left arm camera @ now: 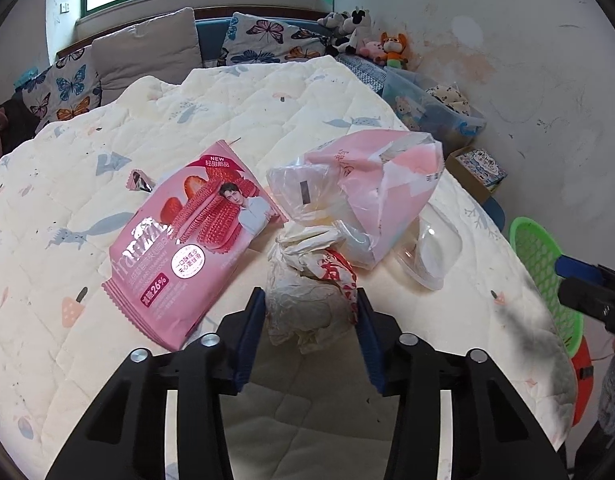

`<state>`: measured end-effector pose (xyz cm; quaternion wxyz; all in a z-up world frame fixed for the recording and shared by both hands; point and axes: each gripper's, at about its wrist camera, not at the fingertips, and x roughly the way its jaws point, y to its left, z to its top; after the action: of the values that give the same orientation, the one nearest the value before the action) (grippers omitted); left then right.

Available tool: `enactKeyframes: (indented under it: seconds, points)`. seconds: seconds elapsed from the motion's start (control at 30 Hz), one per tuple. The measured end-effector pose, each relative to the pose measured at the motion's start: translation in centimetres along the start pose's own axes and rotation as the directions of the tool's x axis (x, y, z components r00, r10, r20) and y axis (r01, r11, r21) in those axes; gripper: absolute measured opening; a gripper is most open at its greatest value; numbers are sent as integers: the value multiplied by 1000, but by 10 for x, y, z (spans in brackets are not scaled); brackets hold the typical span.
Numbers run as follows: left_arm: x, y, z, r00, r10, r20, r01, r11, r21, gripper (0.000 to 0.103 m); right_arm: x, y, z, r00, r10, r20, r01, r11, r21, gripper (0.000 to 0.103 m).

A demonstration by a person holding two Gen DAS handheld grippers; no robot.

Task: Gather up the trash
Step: 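Grasp the crumpled tissue with the left tool while the right grasps the pink plastic bag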

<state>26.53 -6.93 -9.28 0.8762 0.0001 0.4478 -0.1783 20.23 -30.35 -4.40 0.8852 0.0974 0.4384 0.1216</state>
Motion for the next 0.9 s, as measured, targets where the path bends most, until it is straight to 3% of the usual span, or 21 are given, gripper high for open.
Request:
enactKeyframes:
  seconds: [0.4,0.9]
  points:
    - [-45,4,-18,999,-23,43,23,1000,-13,40,22,39,47,992,125,-20,-124,991,51,81]
    - [-90,29,-40,993,-40,111,46,998,-45,40,89,62,91,986,141,-94,-120,972,204,80]
